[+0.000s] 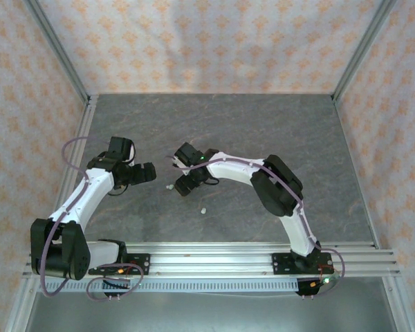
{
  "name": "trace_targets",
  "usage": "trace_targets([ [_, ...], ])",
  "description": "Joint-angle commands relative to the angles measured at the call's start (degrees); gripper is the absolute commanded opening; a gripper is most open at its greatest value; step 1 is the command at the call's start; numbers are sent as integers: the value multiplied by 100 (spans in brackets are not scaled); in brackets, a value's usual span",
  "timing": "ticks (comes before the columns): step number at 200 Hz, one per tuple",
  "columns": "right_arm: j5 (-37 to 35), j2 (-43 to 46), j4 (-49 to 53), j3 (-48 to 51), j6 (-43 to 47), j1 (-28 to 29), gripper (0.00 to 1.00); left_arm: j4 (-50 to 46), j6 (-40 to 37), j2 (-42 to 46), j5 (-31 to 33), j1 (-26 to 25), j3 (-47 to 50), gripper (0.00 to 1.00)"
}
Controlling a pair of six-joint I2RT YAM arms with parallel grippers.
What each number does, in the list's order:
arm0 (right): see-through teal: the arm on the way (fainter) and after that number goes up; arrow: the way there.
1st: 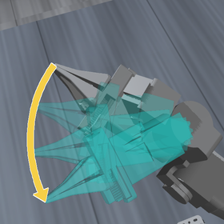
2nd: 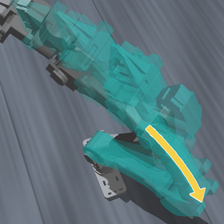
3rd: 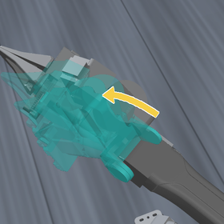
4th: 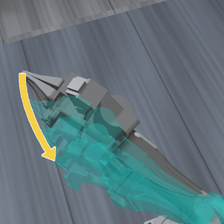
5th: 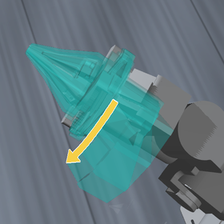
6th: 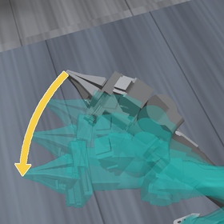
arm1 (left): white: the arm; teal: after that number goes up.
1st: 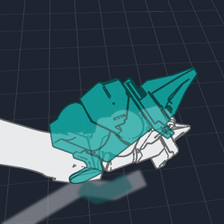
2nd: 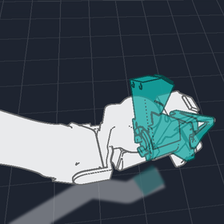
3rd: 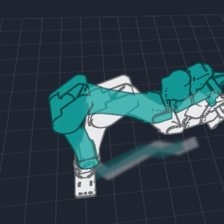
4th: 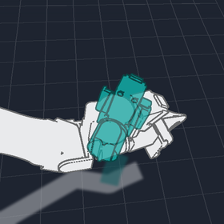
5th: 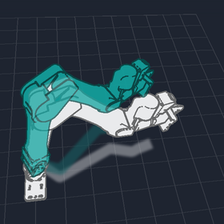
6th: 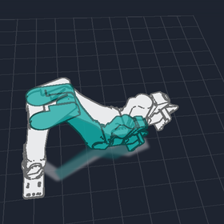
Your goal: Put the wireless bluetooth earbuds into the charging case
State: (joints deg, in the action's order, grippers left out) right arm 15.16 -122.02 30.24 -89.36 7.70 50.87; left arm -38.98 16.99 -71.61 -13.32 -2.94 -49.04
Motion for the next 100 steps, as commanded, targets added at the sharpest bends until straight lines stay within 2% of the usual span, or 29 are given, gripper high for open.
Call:
trace_targets([
  [1, -188, -129, 291, -144, 268, 46, 82, 13, -101, 38, -95, 48, -15, 97],
  [58, 163, -119, 281, -204, 559, 46, 66, 50, -439, 104, -230, 48, -78, 97],
  [100, 432, 53, 325, -129, 803, 54, 49, 49, -691, 257, -316, 48, -105, 97],
])
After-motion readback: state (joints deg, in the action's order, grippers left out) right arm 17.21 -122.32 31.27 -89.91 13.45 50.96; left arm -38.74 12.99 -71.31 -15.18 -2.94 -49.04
